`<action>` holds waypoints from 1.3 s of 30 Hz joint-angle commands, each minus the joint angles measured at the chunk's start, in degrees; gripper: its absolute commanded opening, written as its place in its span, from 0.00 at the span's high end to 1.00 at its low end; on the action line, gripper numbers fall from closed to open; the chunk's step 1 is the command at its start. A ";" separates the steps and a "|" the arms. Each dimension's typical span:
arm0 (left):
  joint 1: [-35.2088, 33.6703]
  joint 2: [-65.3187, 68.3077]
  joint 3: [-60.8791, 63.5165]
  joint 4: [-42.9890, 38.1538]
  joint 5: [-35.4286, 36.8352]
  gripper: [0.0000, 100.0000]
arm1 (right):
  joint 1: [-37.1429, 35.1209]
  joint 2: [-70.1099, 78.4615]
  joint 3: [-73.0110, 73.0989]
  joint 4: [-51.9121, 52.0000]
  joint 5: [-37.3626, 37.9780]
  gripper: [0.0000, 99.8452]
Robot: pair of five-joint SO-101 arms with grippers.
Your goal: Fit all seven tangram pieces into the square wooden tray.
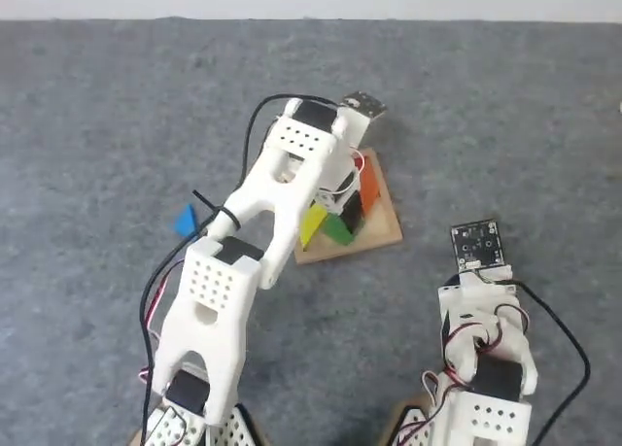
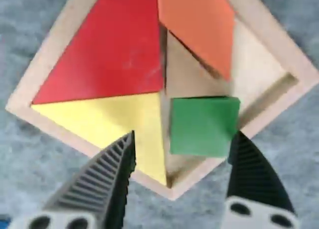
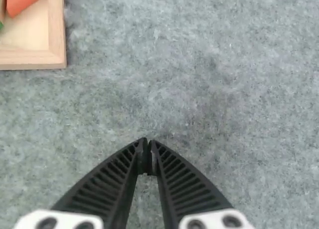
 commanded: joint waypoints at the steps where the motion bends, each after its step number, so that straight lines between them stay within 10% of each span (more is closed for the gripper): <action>1: -0.44 -2.29 -2.51 -1.85 -2.90 0.71 | 0.84 -0.75 -0.97 -1.45 0.97 0.99; 27: -2.37 4.57 -21.58 5.54 -8.26 0.71 | 0.66 -0.75 -0.97 -1.45 0.97 0.99; 39: -5.71 0.70 -7.34 3.60 -9.93 0.71 | 0.66 -0.75 -0.97 -1.45 0.97 0.99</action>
